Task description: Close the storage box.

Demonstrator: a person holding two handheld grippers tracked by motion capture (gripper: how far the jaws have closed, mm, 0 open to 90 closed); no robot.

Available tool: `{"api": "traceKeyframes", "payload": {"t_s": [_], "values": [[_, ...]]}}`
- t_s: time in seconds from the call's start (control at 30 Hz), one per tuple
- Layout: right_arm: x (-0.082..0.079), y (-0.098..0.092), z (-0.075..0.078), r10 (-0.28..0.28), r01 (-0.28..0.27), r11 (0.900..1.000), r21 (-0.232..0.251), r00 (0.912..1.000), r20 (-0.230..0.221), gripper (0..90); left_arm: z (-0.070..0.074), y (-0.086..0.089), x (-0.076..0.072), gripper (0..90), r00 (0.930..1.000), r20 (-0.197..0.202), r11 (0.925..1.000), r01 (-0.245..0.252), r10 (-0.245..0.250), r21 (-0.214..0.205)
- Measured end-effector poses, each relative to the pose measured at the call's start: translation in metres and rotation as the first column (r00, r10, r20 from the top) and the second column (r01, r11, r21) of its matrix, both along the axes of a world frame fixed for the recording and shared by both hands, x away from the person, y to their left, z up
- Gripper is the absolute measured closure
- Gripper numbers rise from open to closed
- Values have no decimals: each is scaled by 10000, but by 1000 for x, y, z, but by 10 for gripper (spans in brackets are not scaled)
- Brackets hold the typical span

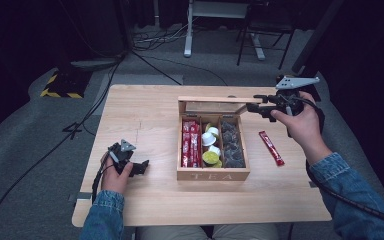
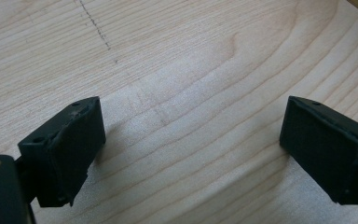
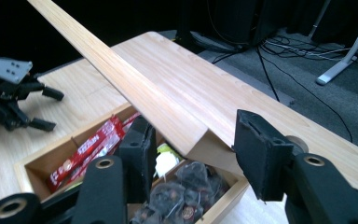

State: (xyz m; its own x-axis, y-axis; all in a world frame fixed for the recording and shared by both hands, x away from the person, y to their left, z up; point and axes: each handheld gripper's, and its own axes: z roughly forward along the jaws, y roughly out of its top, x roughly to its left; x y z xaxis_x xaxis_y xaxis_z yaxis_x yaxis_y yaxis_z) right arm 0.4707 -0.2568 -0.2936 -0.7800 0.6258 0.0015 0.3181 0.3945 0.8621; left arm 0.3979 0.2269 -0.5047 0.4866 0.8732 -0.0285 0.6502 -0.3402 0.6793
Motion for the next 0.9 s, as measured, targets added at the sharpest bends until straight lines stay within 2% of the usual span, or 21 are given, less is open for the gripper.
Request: {"api": "traceKeyframes", "payload": {"t_s": [0.27,0.57,0.77,0.9], "values": [[-18,1,-9,62,-58,9991,-427,9999,85,466,0,0,1,61,10000,-13,10000,28,-28,16],[-35,0,-20,221,-214,9974,-690,9997,88,458,0,0,1,61,10000,-12,10000,38,-38,41],[-48,-2,-23,407,-389,9961,-788,9989,221,459,0,0,0,61,10000,-13,10000,16,-16,41],[-56,-2,-25,561,-525,9928,-1074,9979,310,459,0,0,0,61,10000,-11,10000,32,-32,38]]}}
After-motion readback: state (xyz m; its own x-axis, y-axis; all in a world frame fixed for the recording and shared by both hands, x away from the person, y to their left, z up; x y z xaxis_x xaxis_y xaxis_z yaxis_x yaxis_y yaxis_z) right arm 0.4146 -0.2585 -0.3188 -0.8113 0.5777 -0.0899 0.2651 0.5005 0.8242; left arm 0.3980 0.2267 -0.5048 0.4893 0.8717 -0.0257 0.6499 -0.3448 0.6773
